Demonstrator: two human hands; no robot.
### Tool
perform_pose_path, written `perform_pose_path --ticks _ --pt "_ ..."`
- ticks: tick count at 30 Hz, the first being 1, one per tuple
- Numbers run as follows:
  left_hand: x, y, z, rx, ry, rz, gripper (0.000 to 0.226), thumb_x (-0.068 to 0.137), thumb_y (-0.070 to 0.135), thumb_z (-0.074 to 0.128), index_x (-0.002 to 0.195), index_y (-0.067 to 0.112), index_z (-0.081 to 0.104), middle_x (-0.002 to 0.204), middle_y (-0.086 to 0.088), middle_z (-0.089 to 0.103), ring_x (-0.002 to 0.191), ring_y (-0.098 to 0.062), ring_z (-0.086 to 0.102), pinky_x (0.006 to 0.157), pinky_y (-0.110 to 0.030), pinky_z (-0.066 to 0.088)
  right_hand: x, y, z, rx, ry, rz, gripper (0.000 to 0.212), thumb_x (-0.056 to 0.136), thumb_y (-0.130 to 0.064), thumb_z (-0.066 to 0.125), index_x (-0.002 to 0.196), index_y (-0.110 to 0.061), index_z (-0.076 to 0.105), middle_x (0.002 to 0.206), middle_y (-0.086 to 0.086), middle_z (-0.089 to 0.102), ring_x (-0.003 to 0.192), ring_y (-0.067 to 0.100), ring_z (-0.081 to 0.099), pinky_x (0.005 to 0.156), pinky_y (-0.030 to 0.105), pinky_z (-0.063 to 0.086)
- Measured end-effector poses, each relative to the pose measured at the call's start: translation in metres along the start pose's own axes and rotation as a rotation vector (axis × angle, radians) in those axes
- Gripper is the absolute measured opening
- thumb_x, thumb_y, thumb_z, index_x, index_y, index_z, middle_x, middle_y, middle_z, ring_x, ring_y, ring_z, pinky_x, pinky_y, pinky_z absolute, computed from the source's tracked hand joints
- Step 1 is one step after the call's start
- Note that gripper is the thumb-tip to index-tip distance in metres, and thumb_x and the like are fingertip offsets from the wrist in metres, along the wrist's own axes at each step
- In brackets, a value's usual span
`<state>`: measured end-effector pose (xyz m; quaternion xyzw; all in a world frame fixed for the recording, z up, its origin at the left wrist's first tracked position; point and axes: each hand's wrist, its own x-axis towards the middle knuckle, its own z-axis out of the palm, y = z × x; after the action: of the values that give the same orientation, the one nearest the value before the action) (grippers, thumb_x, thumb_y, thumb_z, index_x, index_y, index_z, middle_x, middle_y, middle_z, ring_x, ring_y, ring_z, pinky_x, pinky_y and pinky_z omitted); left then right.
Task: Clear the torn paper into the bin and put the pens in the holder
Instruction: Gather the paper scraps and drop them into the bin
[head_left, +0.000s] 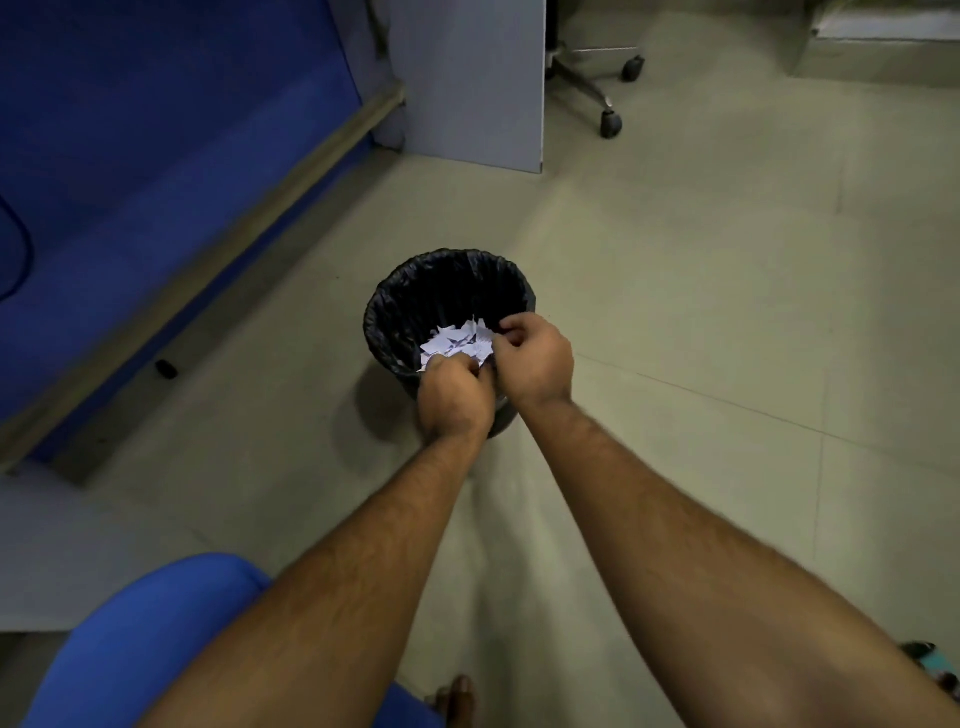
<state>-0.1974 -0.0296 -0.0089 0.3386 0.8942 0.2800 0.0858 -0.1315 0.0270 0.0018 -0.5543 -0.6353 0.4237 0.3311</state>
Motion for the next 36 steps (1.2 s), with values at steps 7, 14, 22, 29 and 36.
perform_pose_path --ticks 7,14,22,29,36 --pt "-0.008 0.009 0.004 0.140 -0.046 0.102 0.030 0.087 0.025 0.058 0.114 0.018 0.068 0.115 -0.011 0.060 0.107 -0.031 0.058 0.082 -0.037 0.048 0.005 0.033 -0.013 0.187 0.008 0.317 0.017 0.067 -0.043 0.067 0.076 -0.030 0.064 0.077 -0.002 0.073 0.077 0.025 0.072 0.076 0.043 0.060" --pt "0.001 -0.011 -0.011 0.180 -0.054 -0.095 0.039 0.082 0.052 0.065 0.112 0.028 0.070 0.105 -0.007 0.072 0.099 -0.033 0.066 0.077 -0.034 0.052 0.001 0.013 0.014 0.160 -0.079 0.305 0.037 0.078 -0.037 0.073 0.111 -0.022 0.065 0.106 0.006 0.073 0.097 0.029 0.068 0.087 0.040 0.056" --pt "0.043 -0.050 -0.024 0.185 -0.012 -0.080 0.034 0.085 0.046 0.065 0.106 0.020 0.071 0.100 -0.009 0.073 0.095 -0.033 0.067 0.076 -0.035 0.053 0.028 0.023 0.093 0.351 -0.161 0.357 0.038 0.062 -0.046 0.070 0.097 -0.050 0.057 0.093 -0.001 0.075 0.081 0.031 0.073 0.076 0.048 0.060" --pt "0.075 -0.067 -0.034 0.177 0.003 -0.118 0.028 0.092 0.038 0.058 0.108 0.017 0.068 0.108 -0.012 0.069 0.101 -0.035 0.064 0.082 -0.038 0.053 0.046 -0.011 0.124 0.381 -0.242 0.377 0.014 0.075 -0.030 0.075 0.071 -0.036 0.063 0.088 0.009 0.076 0.073 0.036 0.073 0.065 0.053 0.061" --pt "0.097 -0.064 -0.049 0.148 -0.015 -0.167 0.027 0.092 0.028 0.054 0.114 0.016 0.065 0.114 -0.014 0.066 0.106 -0.036 0.062 0.085 -0.036 0.050 0.050 -0.031 0.125 0.511 -0.288 0.437 0.019 0.076 -0.025 0.073 0.082 -0.021 0.057 0.084 0.011 0.068 0.059 0.024 0.057 0.058 0.034 0.050"
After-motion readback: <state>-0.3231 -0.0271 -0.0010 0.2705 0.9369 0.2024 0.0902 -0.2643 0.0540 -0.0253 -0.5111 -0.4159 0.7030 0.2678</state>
